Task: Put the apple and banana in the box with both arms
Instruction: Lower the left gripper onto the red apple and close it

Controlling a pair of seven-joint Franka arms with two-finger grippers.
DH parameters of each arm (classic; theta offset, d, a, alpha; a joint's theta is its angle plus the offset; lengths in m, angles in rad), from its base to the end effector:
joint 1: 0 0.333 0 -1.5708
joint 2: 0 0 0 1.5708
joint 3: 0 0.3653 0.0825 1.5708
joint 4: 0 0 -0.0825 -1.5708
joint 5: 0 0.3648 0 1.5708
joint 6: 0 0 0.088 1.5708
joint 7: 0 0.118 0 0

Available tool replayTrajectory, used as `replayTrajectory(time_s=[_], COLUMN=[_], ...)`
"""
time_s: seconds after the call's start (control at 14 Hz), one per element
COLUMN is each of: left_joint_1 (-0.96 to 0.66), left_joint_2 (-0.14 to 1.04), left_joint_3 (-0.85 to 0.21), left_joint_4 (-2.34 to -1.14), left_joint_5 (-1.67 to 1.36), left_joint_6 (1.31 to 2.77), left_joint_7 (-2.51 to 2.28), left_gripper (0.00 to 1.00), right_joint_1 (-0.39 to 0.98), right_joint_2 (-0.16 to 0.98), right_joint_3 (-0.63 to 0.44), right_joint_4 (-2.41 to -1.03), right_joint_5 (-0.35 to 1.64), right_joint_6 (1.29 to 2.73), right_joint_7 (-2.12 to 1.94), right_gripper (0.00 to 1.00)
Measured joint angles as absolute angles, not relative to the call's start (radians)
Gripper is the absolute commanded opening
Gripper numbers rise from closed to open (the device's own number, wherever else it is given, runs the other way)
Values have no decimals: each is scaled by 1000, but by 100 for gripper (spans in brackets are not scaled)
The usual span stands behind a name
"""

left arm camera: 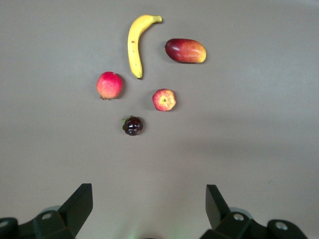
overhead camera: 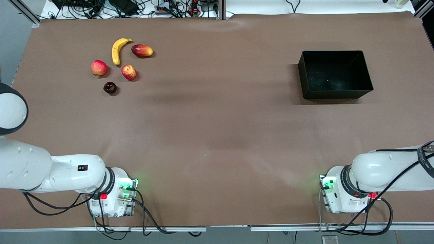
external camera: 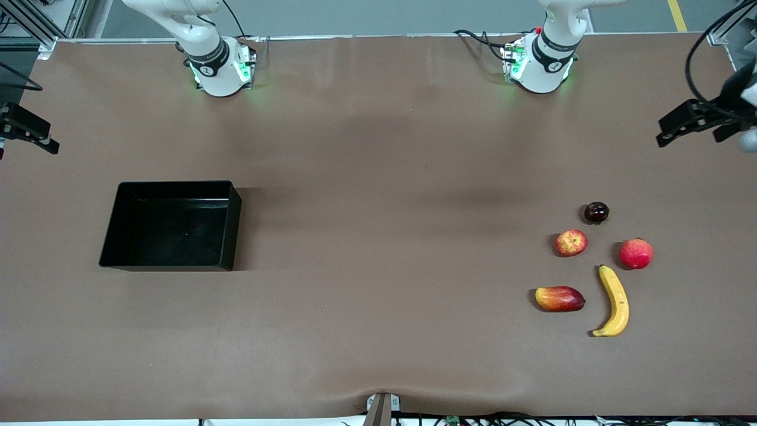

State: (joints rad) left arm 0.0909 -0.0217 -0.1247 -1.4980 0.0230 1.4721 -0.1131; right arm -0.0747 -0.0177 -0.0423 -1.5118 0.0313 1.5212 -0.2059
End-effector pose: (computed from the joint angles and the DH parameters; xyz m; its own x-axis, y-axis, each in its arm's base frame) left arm 0.5173 -0.0156 0.6981 0.9967 0.0815 -0.0014 0.0814 -0.9963 -0.0259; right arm 0.5214 -0.0577 0.6944 0.9954 0.0903 0.0331 0.0911 -0.9955 -0.0257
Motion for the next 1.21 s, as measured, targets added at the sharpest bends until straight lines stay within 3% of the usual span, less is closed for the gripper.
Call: replayTrajectory(time_s=[0.64, 1.21], left_joint_1=[82, 74], left_joint_2=[47, 285], left_joint_3=[-133, -141], left_joint_4=[-1493, -1862], left_joint_5=[26, 93], left_joint_6=[1489, 2125], left_joint_7=[-111, -78], left_gripper=[100, 100], right_joint_1=[-92, -174], right_joint_2=[10, 123], right_joint_3=[-52, -58], right_joint_4=[-1511, -1513], right_joint_5=[31, 32], right_joint_6=[1543, 1587], right_joint_7=[-204, -205], right_gripper=[100, 100])
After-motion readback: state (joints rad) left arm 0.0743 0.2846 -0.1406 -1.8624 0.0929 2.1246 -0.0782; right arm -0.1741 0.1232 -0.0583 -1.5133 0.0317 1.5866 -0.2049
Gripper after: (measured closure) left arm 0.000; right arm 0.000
